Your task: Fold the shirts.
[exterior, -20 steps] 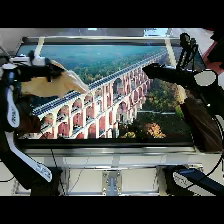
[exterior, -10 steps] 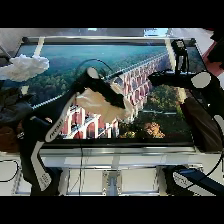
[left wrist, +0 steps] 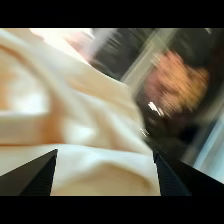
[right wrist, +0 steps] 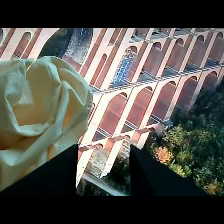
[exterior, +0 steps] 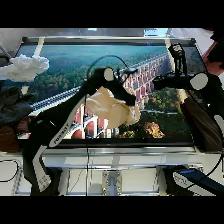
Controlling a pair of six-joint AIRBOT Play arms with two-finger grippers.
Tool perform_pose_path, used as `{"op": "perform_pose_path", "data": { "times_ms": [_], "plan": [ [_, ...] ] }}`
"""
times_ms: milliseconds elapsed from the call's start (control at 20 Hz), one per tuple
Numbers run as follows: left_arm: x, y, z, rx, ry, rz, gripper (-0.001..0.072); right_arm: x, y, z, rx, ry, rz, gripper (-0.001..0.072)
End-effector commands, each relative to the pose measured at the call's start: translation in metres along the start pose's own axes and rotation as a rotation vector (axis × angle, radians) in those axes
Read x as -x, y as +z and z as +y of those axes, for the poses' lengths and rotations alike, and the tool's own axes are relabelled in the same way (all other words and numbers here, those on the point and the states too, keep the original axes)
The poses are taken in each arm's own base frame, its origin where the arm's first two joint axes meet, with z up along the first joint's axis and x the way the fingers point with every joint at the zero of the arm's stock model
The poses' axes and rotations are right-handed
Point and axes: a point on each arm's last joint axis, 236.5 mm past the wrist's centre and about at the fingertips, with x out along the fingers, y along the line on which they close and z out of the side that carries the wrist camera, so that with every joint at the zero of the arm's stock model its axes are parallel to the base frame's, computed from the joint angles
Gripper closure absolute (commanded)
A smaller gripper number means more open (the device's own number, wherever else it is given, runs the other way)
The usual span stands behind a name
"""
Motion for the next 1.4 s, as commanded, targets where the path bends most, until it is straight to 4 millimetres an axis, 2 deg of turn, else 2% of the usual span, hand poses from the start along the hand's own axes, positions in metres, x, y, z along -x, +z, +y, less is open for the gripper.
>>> {"op": "perform_pose_path", "data": {
  "times_ms": [0,50,100,150,250,350,500,600,750,950,1100,1350],
  "plan": [
    [0.093,0.054,0.105,0.140,0.281,-0.260,0.0002,-0.001,-0.003,-0.004,-0.022,-0.019,0.014,0.0330],
    [0.119,0.056,0.139,0.205,0.350,-0.318,0.0002,-0.002,-0.006,-0.004,-0.040,-0.016,0.023,0.0330],
    [0.139,0.050,0.174,0.296,0.407,-0.353,0.0002,-0.004,-0.009,-0.003,-0.059,-0.008,0.036,0.0329],
    [0.150,0.038,0.203,0.402,0.435,-0.370,0.0003,-0.008,-0.013,0.000,-0.090,0.005,0.052,0.0329],
    [0.161,0.006,0.252,0.662,0.430,-0.392,0.0002,-0.017,-0.018,0.011,-0.153,0.058,0.075,0.0329],
    [0.160,-0.013,0.280,0.864,0.352,-0.420,0.0002,-0.028,-0.022,0.024,-0.207,0.117,0.094,0.0329],
    [0.146,-0.020,0.301,1.051,0.176,-0.453,0.0002,-0.042,-0.027,0.033,-0.260,0.166,0.119,0.0329],
    [0.126,-0.023,0.303,1.130,0.078,-0.432,0.0002,-0.045,-0.030,0.034,-0.266,0.170,0.126,0.0330],
    [0.088,-0.035,0.308,1.143,0.055,-0.366,0.0002,-0.045,-0.029,0.032,-0.263,0.166,0.123,0.0330],
    [0.055,-0.040,0.315,1.182,0.031,-0.349,0.0005,-0.046,-0.029,0.032,-0.263,0.164,0.121,0.0330],
    [0.046,-0.040,0.325,1.203,0.037,-0.373,0.0006,-0.046,-0.028,0.032,-0.259,0.163,0.120,0.0330],
    [0.047,-0.027,0.346,1.228,0.064,-0.485,0.0010,-0.046,-0.027,0.030,-0.257,0.157,0.112,0.0330]
  ]
}}
